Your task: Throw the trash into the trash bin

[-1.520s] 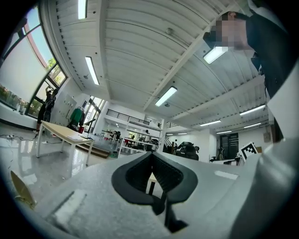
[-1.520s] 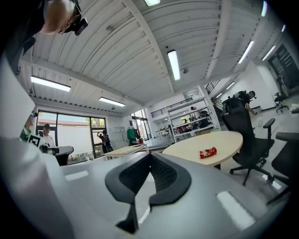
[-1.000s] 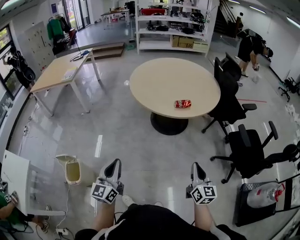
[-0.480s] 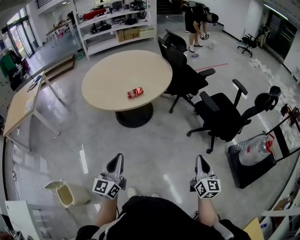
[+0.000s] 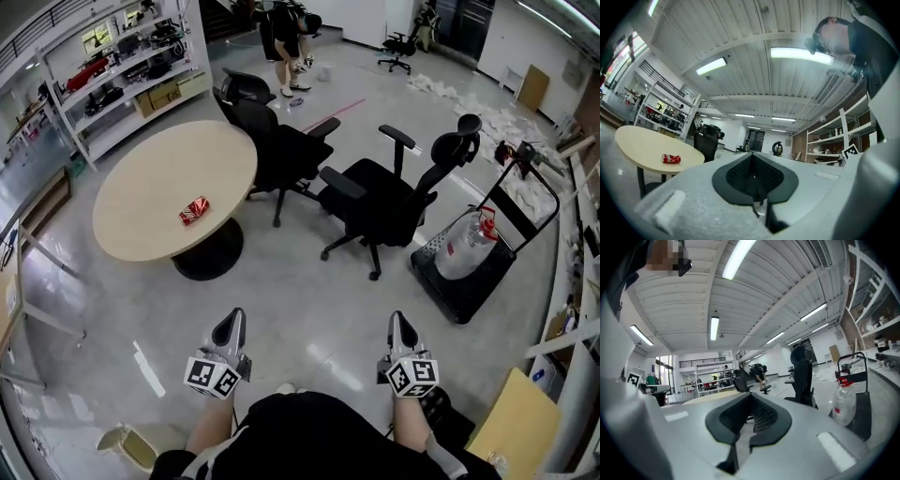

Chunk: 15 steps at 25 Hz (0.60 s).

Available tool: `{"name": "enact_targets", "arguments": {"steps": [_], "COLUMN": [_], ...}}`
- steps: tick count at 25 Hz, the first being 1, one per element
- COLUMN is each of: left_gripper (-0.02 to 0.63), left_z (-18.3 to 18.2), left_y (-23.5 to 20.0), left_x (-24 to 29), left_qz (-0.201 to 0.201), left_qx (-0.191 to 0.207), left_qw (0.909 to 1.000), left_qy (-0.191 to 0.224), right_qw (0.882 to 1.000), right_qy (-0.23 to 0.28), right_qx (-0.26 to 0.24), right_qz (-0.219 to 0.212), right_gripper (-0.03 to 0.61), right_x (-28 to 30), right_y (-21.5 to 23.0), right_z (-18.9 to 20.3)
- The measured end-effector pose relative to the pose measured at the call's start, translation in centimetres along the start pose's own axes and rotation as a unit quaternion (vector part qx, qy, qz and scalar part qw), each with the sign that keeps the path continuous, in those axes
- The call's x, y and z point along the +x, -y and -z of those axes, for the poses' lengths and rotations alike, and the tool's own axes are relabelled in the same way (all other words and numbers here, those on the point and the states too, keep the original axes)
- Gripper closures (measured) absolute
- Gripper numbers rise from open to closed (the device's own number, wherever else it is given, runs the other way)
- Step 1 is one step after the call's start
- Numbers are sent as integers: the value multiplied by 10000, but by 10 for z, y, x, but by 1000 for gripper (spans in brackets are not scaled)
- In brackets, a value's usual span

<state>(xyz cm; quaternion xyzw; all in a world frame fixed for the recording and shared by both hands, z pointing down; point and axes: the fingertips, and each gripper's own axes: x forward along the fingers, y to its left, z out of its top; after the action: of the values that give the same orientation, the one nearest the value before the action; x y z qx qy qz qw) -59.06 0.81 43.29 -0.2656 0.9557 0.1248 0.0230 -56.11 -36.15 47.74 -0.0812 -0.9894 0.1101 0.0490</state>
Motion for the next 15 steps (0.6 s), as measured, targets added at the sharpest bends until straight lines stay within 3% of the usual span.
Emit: {"name": "enact_targets", "arguments": {"steps": [8, 15], "left_gripper": [612, 612], "left_z": [5, 26], "left_y": [16, 45], "left_x": [49, 77], "left_qz": [966, 1845], "left_qx": [-67, -339], "left_qw": [9949, 9807], "left_qy": [-266, -557], "right_qw": [9961, 9822], "right_qy": [245, 378], "right_qx": [-3, -66], "right_qz": [853, 1841], "right_gripper": [574, 574], "right_x": [-33, -89], "right_y": [8, 18], "right_z": [-10, -9]}}
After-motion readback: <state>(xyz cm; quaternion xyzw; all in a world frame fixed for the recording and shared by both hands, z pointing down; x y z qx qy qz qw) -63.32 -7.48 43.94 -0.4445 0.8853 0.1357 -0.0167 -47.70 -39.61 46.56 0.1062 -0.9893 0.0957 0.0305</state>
